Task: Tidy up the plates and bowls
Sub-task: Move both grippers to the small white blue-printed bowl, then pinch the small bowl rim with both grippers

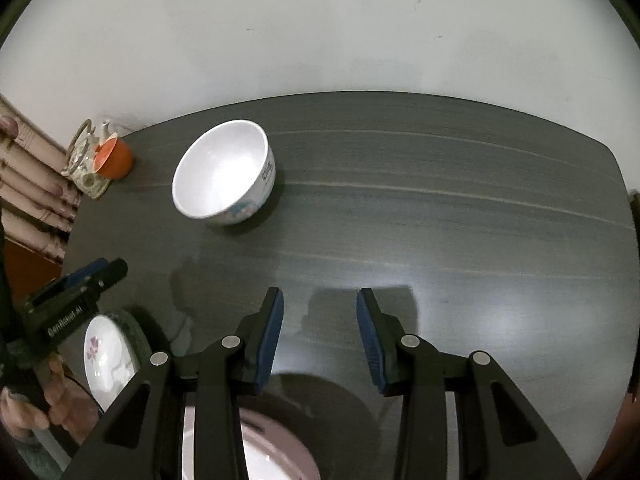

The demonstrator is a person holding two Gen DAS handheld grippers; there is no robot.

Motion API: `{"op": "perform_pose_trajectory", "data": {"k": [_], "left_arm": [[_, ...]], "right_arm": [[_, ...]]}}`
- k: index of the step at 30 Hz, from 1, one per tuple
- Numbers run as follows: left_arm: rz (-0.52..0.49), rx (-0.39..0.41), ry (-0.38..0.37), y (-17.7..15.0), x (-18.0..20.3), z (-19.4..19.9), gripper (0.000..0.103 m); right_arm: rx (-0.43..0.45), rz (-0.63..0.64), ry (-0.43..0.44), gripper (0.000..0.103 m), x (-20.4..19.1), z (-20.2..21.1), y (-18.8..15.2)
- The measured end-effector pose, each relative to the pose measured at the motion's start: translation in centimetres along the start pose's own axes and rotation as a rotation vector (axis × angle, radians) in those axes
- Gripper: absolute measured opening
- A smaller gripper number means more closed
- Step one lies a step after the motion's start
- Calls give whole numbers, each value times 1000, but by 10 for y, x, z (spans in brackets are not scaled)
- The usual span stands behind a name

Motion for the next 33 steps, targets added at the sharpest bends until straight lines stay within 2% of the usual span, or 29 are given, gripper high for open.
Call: {"op": "perform_pose_trajectory", "data": {"k": [5,11,18,25,29,30,31,33], "left_arm": [[63,-20,-67,28,-1,-23,33],[111,-50,-114,50,2,-50,33],[146,-101,-151,55,6,-77,33],[140,-124,-153,59,2,-98,33],[120,-126,-157,60,3,-105,33],[113,-120,-157,60,4,-105,28],[103,-117,-155,60,3,-107,20],[96,-117,-170,55,7,-106,15]], "right_arm": [[-17,-5,40,36,-2,-22,25],[-42,-37,68,36,-2,-47,50],[-67,-77,119,36,-14,-74,72],[-102,-86,104,36,-23,-99,77],[-112,-73,91,30,-25,-106,73],[-113,-74,94,29,-26,-107,72],[-113,-78,98,28,-27,-109,71],[-108,-85,95,27,-25,-109,70]]}}
Point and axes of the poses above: each gripper's, at about its wrist camera, not at the fingertips, and z roughly against the way its jaws point, x to its right, y to its top, the point moved 4 cm from there along -z, roughly the way its jaws point, and after that the axes turned 5 degrees about x, right-handed, at the moved point
